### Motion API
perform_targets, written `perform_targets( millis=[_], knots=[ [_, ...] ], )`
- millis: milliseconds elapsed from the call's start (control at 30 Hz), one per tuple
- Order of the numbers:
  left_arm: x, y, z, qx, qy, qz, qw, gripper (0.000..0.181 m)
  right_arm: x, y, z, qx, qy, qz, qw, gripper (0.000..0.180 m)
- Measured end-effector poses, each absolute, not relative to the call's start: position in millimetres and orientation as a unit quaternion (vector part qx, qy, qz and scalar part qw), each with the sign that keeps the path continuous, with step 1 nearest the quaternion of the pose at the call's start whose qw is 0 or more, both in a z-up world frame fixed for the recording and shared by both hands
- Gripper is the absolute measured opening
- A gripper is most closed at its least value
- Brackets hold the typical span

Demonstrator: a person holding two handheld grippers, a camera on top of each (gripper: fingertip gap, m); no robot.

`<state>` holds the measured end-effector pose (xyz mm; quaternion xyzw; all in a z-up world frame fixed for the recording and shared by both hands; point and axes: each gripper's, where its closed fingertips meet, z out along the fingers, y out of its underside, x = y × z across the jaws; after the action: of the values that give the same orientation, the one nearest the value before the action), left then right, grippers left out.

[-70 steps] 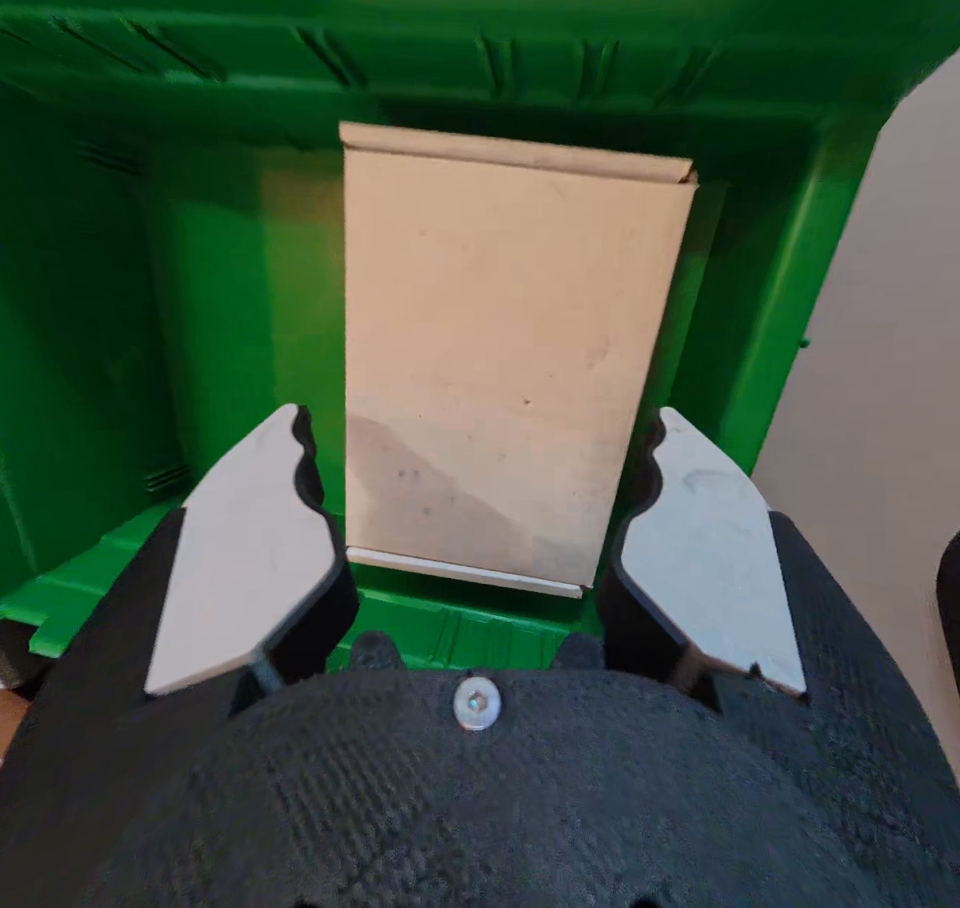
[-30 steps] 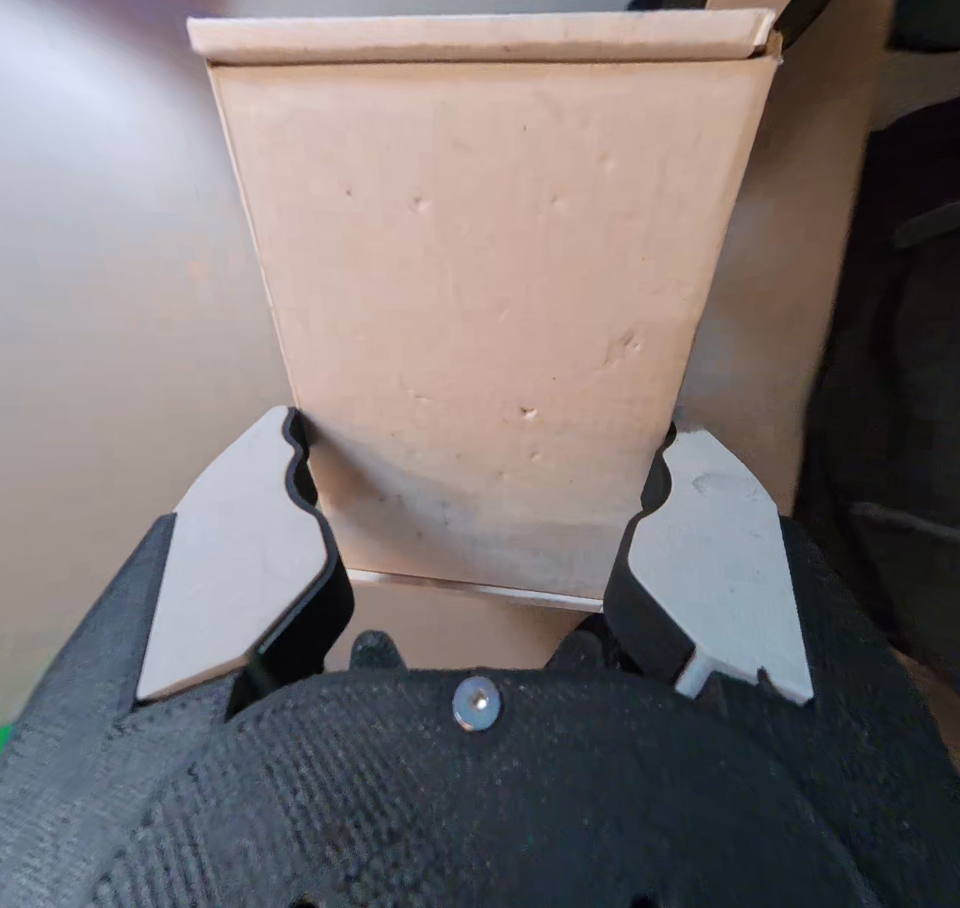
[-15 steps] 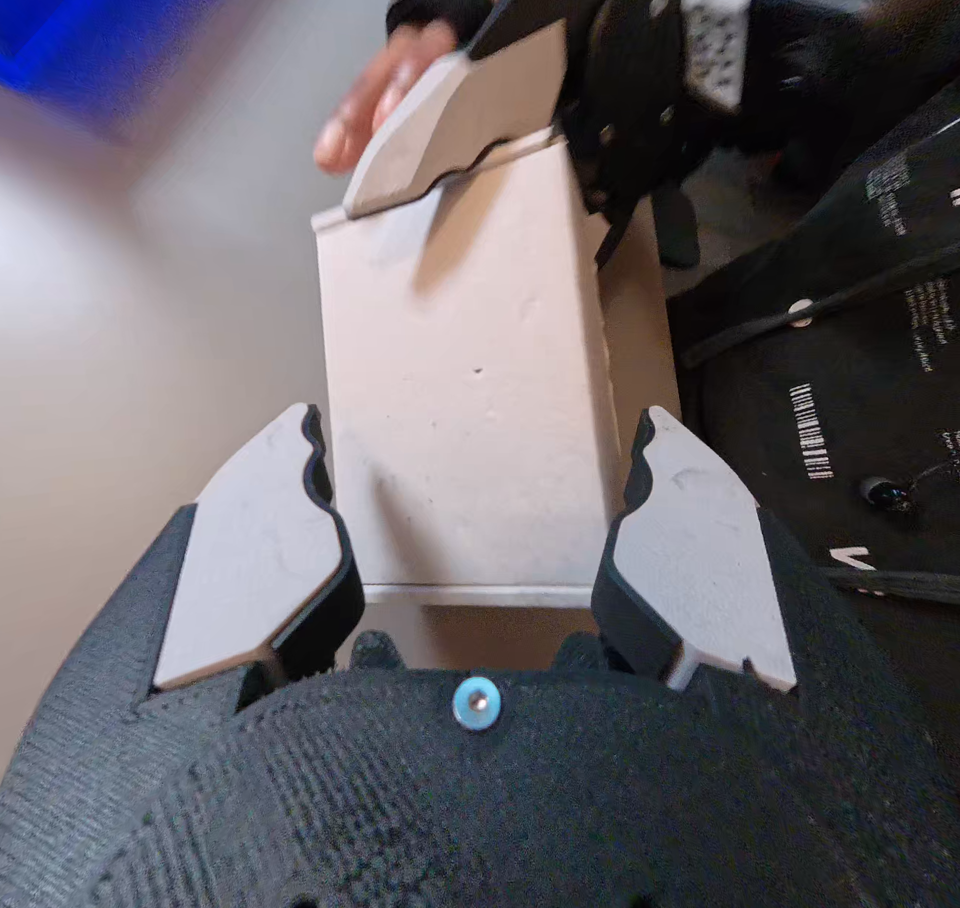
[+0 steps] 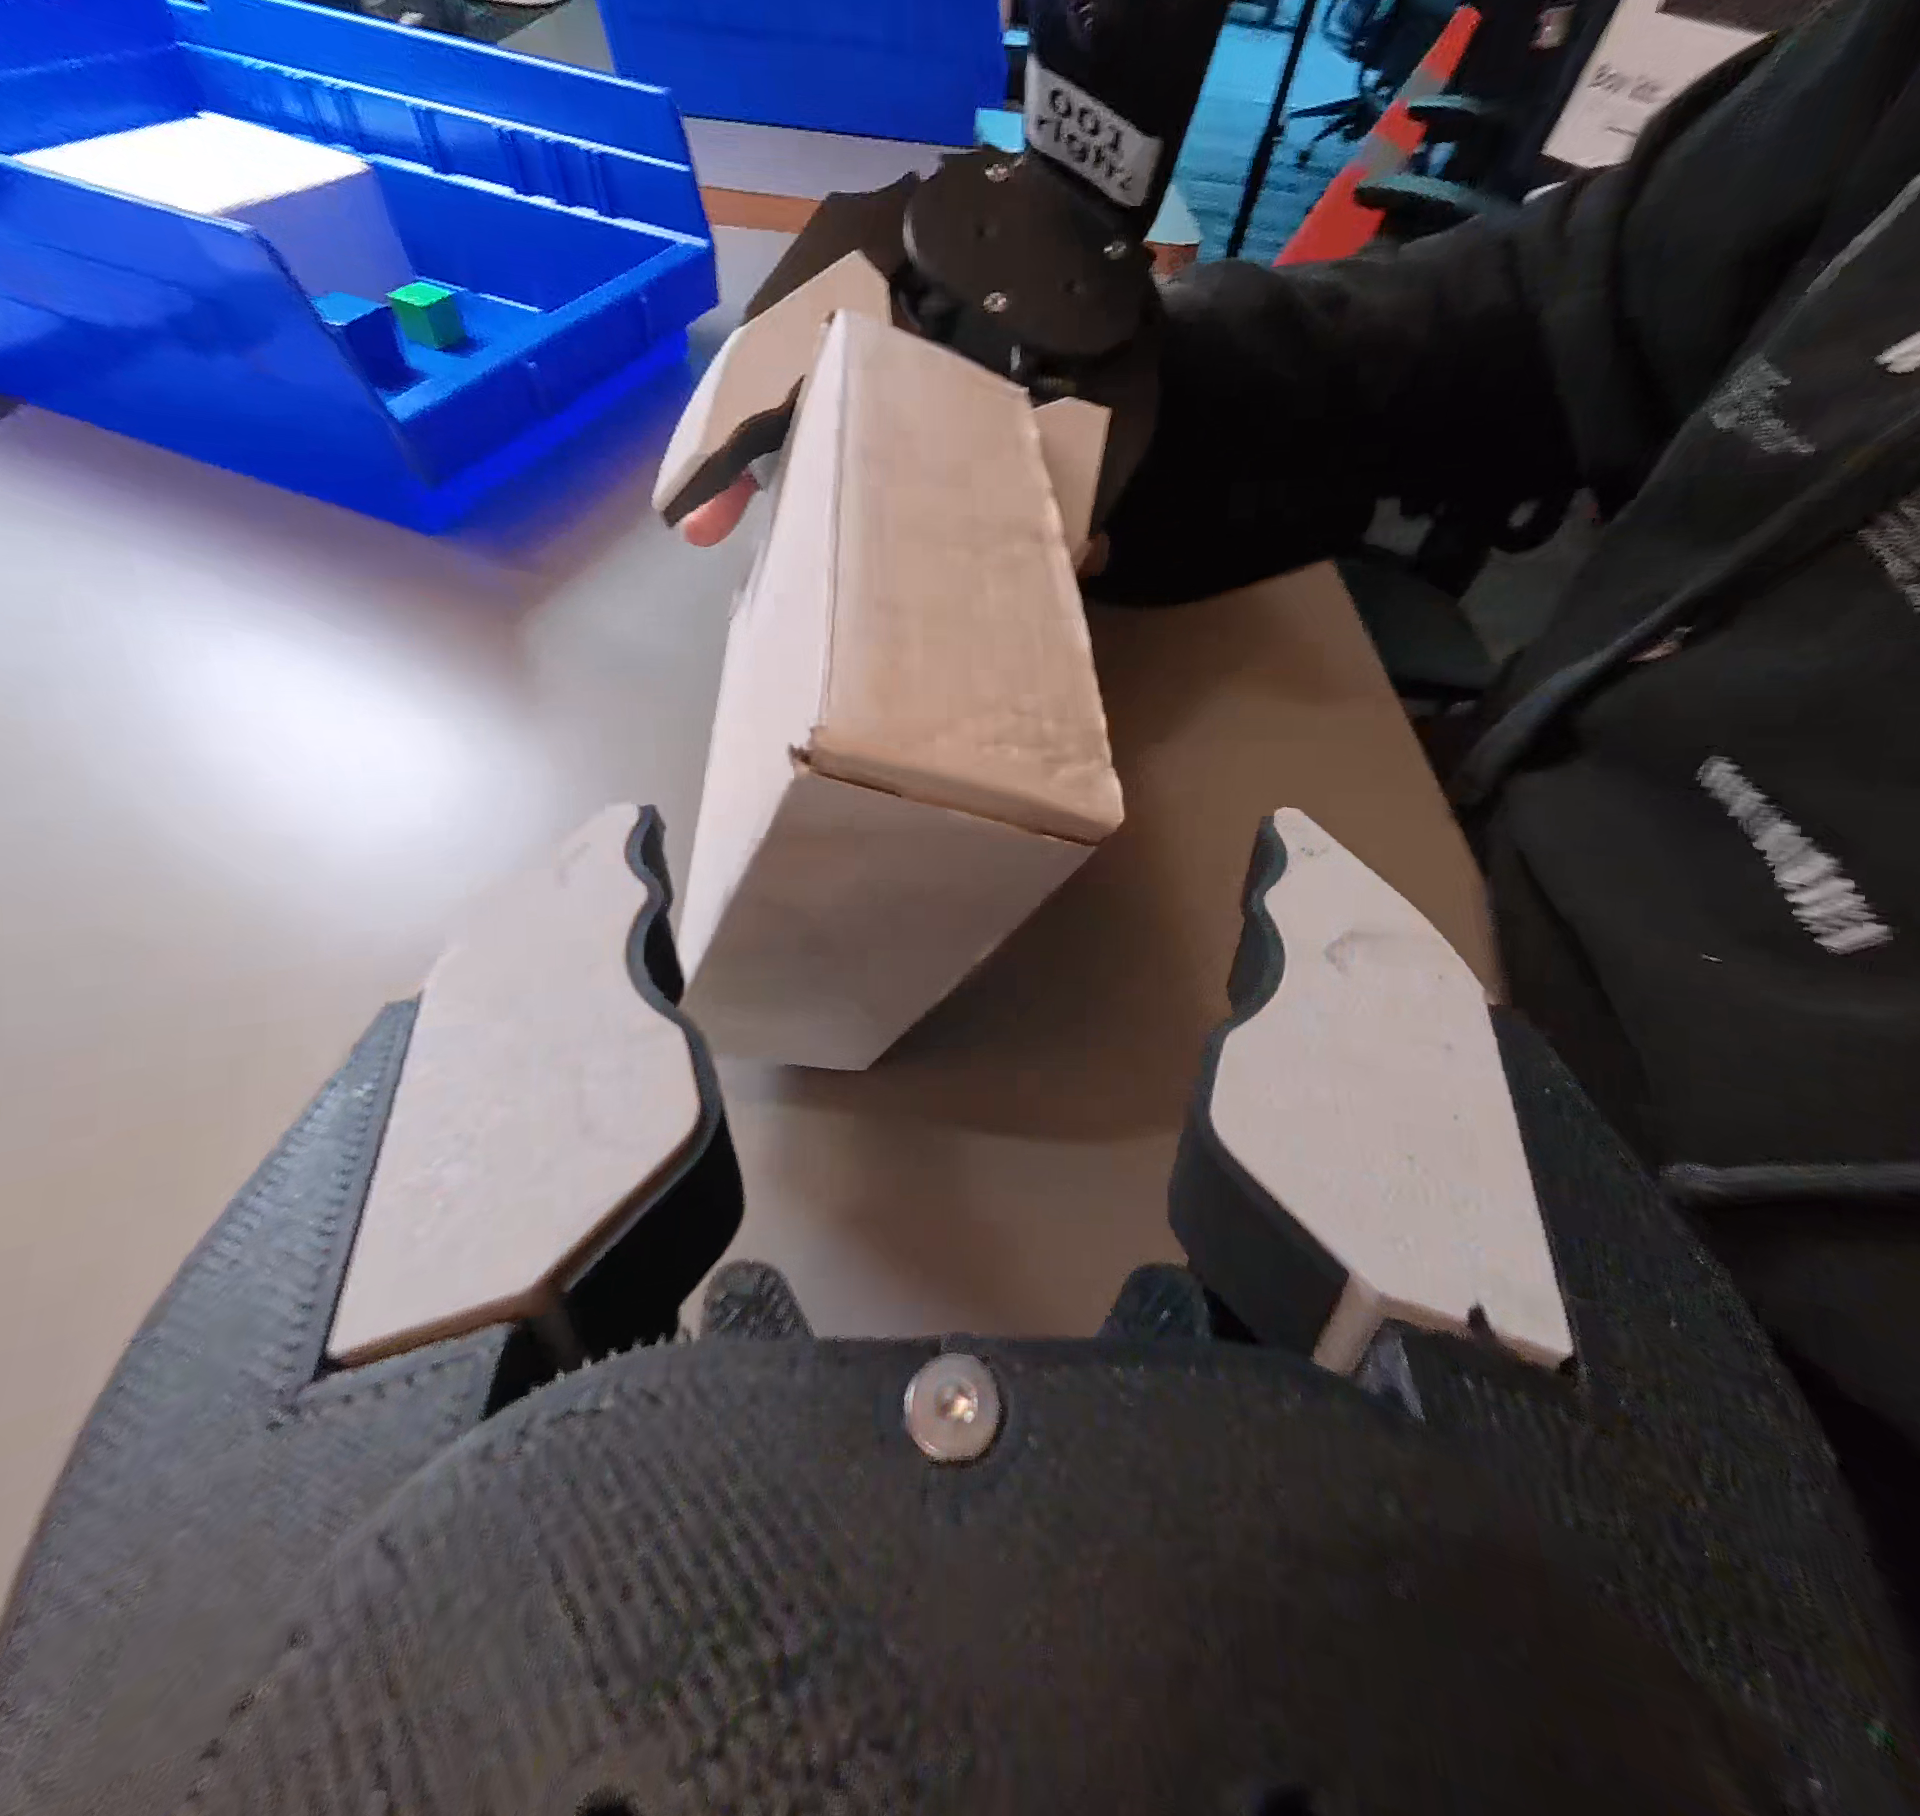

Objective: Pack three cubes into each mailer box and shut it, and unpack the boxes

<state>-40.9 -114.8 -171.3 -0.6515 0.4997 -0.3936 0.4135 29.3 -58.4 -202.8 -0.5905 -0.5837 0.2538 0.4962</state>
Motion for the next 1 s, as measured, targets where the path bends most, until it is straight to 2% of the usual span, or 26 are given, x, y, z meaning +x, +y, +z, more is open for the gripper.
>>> perform_targets(
  millis=[133, 200, 367, 500, 700, 867, 1000],
  knots=[
    [-33, -93, -197, -0.670, 0.513, -0.278, 0.460, 0.093, 27, -60, -198, -0.615, -0.545, 0.311, 0.477, 0.087],
    [-35, -76, -199, -0.680, 0.496, -0.229, 0.489, 0.071, 28, -58, -199, -0.628, -0.537, 0.318, 0.465, 0.090],
    [-34, -71, -195, -0.694, 0.476, -0.234, 0.487, 0.068, 43, -48, -177, -0.636, -0.547, 0.243, 0.487, 0.087],
    [-35, -71, -196, -0.707, 0.462, -0.236, 0.481, 0.067, 51, -50, -139, -0.609, -0.581, 0.138, 0.522, 0.069],
    [-38, -71, -196, -0.711, 0.457, -0.233, 0.481, 0.067, 30, -60, -140, -0.539, -0.670, -0.028, 0.510, 0.059],
    [-46, -70, -196, -0.715, 0.452, -0.233, 0.480, 0.067, 17, -64, -136, -0.514, -0.681, -0.034, 0.520, 0.049],
    [-47, -69, -195, -0.720, 0.446, -0.238, 0.476, 0.067, 11, -63, -134, -0.504, -0.683, -0.052, 0.526, 0.048]
  ],
)
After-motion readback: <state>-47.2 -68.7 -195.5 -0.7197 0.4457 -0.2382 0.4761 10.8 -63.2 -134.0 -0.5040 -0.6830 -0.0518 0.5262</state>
